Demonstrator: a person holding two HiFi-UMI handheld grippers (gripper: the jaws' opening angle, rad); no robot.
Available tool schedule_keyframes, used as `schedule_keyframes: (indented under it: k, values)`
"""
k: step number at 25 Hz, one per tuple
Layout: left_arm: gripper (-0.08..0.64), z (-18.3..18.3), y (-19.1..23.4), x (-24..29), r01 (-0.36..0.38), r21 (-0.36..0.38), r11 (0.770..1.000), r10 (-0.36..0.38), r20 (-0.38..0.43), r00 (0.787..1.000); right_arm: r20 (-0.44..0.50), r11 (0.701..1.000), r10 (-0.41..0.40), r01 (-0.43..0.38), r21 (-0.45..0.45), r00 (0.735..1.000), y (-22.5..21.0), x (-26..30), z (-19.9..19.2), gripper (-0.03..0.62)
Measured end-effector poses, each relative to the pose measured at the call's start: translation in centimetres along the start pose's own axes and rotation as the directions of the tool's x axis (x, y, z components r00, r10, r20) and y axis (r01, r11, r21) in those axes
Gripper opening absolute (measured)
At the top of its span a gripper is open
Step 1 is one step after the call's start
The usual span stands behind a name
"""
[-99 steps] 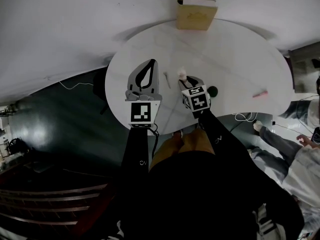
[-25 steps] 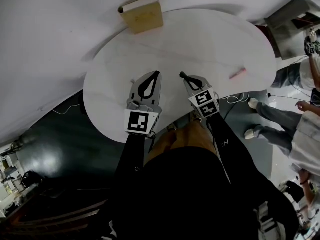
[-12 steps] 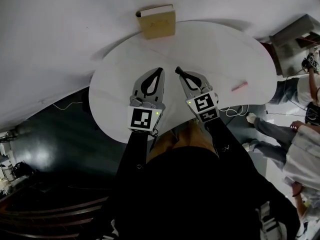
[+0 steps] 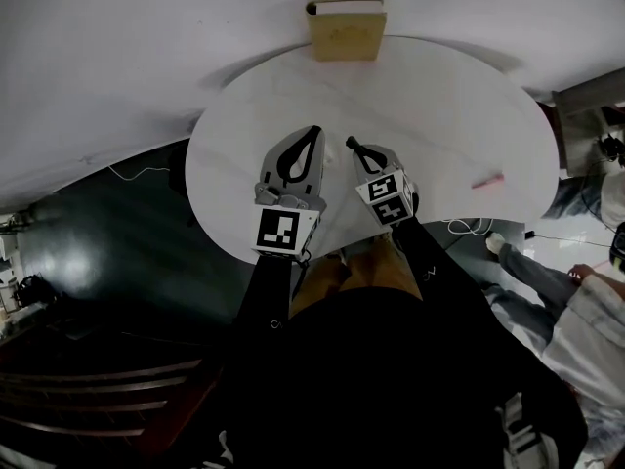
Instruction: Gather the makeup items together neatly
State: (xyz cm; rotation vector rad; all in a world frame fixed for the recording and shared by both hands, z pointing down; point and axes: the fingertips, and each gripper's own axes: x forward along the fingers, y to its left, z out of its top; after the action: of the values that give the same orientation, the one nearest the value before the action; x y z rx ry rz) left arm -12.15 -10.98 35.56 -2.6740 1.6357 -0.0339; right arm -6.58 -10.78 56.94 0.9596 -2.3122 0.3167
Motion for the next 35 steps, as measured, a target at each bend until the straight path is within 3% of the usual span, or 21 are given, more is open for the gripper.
schedule_keyframes:
  k: [8, 13, 18, 19, 22, 29, 35]
  values:
    - [0.009, -1.2, 3.1, -2.0, -0.068, -0.009, 0.998, 0.068, -0.035, 0.997, -0.126, 0.999, -0.028, 0.026, -0.018, 0.992, -0.2, 3.8, -3.5, 0.038]
    - [0.009, -1.9, 4.0, -2.4, -0.077, -0.009, 0.997, 0.076, -0.064, 0.995, -0.152, 1.000, -0.018, 0.016, -0.011, 0.988, 0.0, 4.7, -4.1, 0.052]
    - [0.009, -2.0, 4.1, -2.3, -0.071, -0.005, 0.997, 0.070, -0.068, 0.995, -0.161, 1.000, -0.013, 0.014, 0.005, 0.987, -0.2, 4.8, -4.5, 0.193]
    - [0.009, -1.8, 4.0, -2.1, -0.065, -0.012, 0.998, 0.064, -0.056, 0.996, -0.157, 1.000, 0.003, 0.001, 0.022, 0.988, -0.1, 4.8, -4.5, 0.239]
    - [0.009, -2.2, 3.9, -2.0, -0.058, -0.012, 0.998, 0.057, -0.065, 0.996, -0.143, 0.998, 0.048, -0.044, 0.035, 0.989, 0.7, 4.7, -4.2, 0.281]
    - [0.009, -1.6, 3.4, -1.3, -0.041, -0.006, 0.999, 0.041, -0.034, 0.999, -0.091, 0.998, 0.028, -0.023, 0.057, 0.995, 0.5, 3.9, -3.2, 0.282]
    - [0.009, -0.8, 2.2, -0.2, -0.006, 0.000, 1.000, 0.006, -0.007, 1.000, 0.131, 0.994, -0.033, 0.019, 0.110, 0.991, -1.4, -0.6, 2.8, 0.282]
